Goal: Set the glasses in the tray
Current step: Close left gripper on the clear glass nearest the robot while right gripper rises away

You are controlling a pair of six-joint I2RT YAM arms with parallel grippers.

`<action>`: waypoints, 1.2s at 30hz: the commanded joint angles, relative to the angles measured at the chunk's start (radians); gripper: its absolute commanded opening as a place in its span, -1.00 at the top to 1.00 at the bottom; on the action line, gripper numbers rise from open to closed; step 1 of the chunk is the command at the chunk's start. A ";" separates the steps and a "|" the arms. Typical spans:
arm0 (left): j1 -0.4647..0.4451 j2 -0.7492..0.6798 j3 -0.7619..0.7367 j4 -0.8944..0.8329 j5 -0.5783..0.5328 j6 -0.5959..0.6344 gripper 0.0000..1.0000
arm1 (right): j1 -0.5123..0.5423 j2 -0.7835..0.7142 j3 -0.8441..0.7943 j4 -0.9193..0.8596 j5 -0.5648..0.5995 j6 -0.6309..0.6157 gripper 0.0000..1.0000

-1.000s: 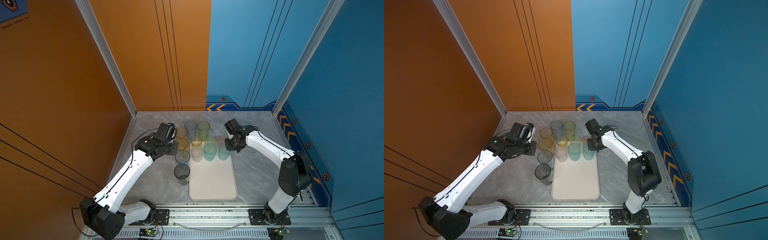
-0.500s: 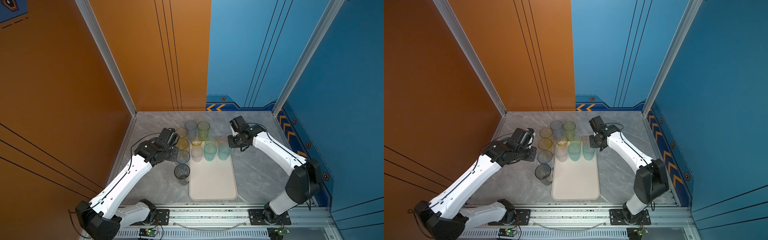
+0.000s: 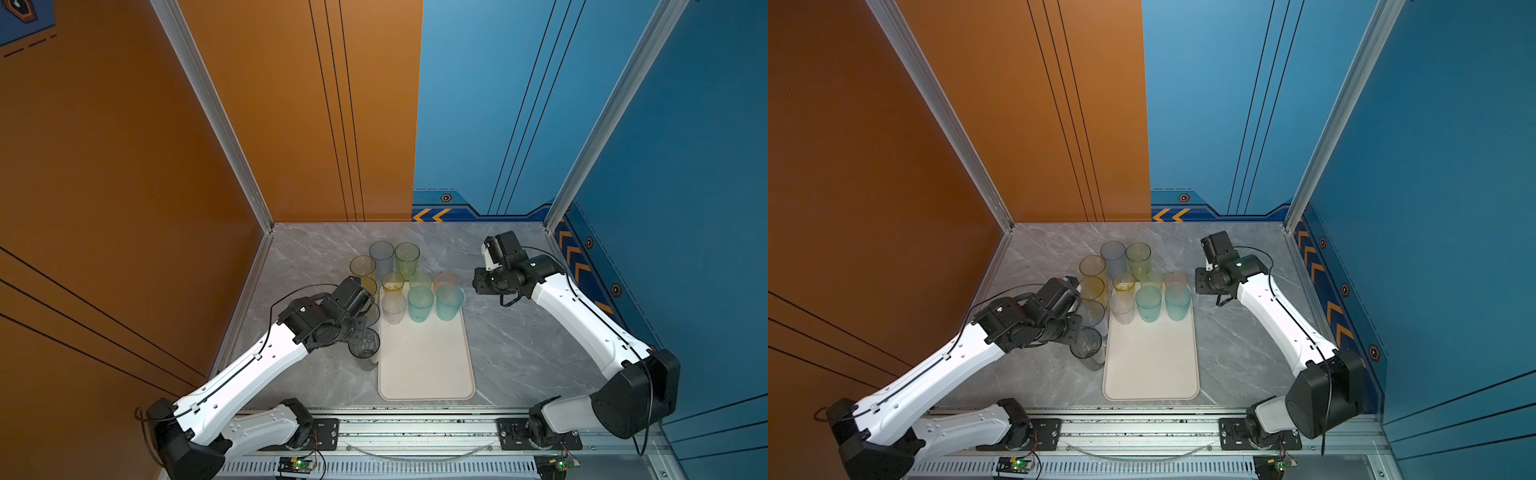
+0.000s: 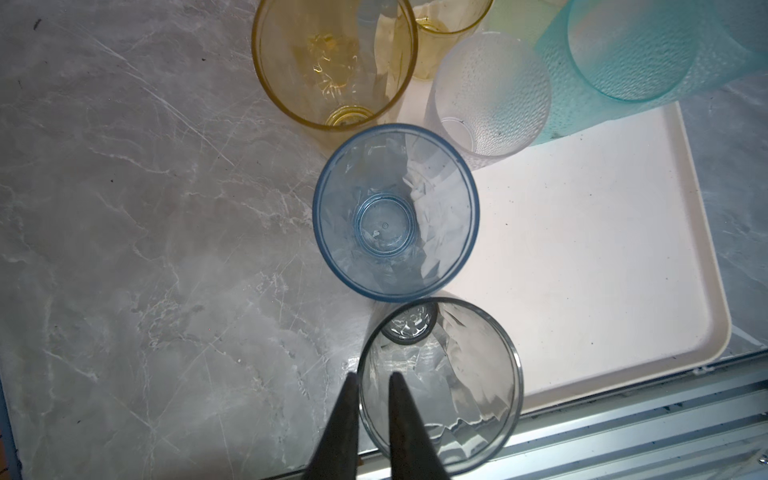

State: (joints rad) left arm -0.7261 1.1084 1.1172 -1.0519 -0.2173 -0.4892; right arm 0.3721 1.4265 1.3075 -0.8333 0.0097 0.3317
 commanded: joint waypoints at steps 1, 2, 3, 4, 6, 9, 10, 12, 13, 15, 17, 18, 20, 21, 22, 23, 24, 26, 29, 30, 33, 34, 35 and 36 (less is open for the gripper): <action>-0.006 0.006 -0.022 -0.027 0.007 -0.053 0.62 | 0.007 -0.027 -0.009 -0.009 -0.019 0.009 0.26; -0.006 0.007 -0.026 -0.027 0.010 -0.056 0.61 | 0.007 -0.030 -0.010 -0.010 -0.019 0.009 0.26; -0.005 0.010 -0.030 -0.027 0.012 -0.061 0.61 | 0.007 -0.032 -0.010 -0.010 -0.018 0.007 0.26; -0.006 0.013 -0.033 -0.027 0.015 -0.064 0.61 | 0.007 -0.035 -0.012 -0.010 -0.017 0.007 0.26; -0.004 0.020 -0.039 -0.027 0.024 -0.066 0.61 | 0.007 -0.038 -0.010 -0.011 -0.020 0.006 0.26; -0.004 0.025 -0.050 -0.027 0.033 -0.075 0.62 | 0.007 -0.039 -0.008 -0.011 -0.023 0.003 0.26; -0.004 0.025 -0.055 -0.026 0.033 -0.077 0.62 | 0.008 -0.038 -0.012 -0.011 -0.022 0.003 0.26; 0.000 0.025 -0.060 -0.027 0.036 -0.077 0.61 | 0.008 -0.037 -0.012 -0.010 -0.024 0.003 0.26; 0.002 0.025 -0.063 -0.027 0.038 -0.077 0.62 | 0.009 -0.035 -0.012 -0.012 -0.025 0.003 0.26; 0.006 0.024 -0.068 -0.027 0.043 -0.074 0.61 | 0.010 -0.032 -0.011 -0.011 -0.025 0.001 0.26; 0.008 0.027 -0.071 -0.027 0.045 -0.073 0.62 | 0.011 -0.029 -0.012 -0.010 -0.027 0.002 0.26; 0.010 0.028 -0.071 -0.027 0.045 -0.072 0.62 | 0.013 -0.028 -0.010 -0.009 -0.027 0.000 0.26; 0.010 0.030 -0.075 -0.027 0.048 -0.072 0.62 | 0.016 -0.024 -0.011 -0.009 -0.029 0.000 0.26; 0.010 0.030 -0.078 -0.029 0.047 -0.070 0.62 | 0.017 -0.023 -0.008 -0.009 -0.028 -0.001 0.26; 0.012 0.031 -0.080 -0.028 0.049 -0.070 0.62 | 0.017 -0.021 -0.008 -0.009 -0.028 -0.002 0.26; 0.012 0.031 -0.080 -0.029 0.049 -0.070 0.62 | 0.019 -0.020 -0.008 -0.009 -0.030 -0.002 0.26; 0.013 0.030 -0.080 -0.028 0.049 -0.071 0.62 | 0.019 -0.020 -0.008 -0.009 -0.031 -0.002 0.26; 0.016 0.030 -0.080 -0.029 0.049 -0.071 0.62 | 0.020 -0.019 -0.008 -0.008 -0.030 -0.002 0.26; 0.021 0.032 -0.109 -0.027 0.051 -0.071 0.62 | 0.022 -0.018 -0.008 -0.009 -0.030 -0.002 0.26; 0.021 0.034 -0.109 -0.027 0.052 -0.071 0.62 | 0.022 -0.020 -0.010 -0.008 -0.031 -0.003 0.26; 0.025 0.038 -0.114 -0.026 0.055 -0.068 0.63 | 0.022 -0.021 -0.013 -0.008 -0.030 -0.003 0.26; 0.028 0.039 -0.114 -0.028 0.056 -0.067 0.64 | 0.022 -0.021 -0.015 -0.008 -0.031 -0.003 0.26; 0.032 0.040 -0.117 -0.027 0.056 -0.067 0.65 | 0.022 -0.023 -0.018 -0.009 -0.030 -0.003 0.26; 0.034 0.042 -0.118 -0.027 0.058 -0.066 0.65 | 0.022 -0.023 -0.017 -0.008 -0.031 -0.003 0.26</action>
State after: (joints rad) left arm -0.7044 1.1454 1.0084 -1.0603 -0.1753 -0.5480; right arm 0.3874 1.4105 1.3018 -0.8333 -0.0051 0.3309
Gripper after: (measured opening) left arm 0.178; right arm 0.371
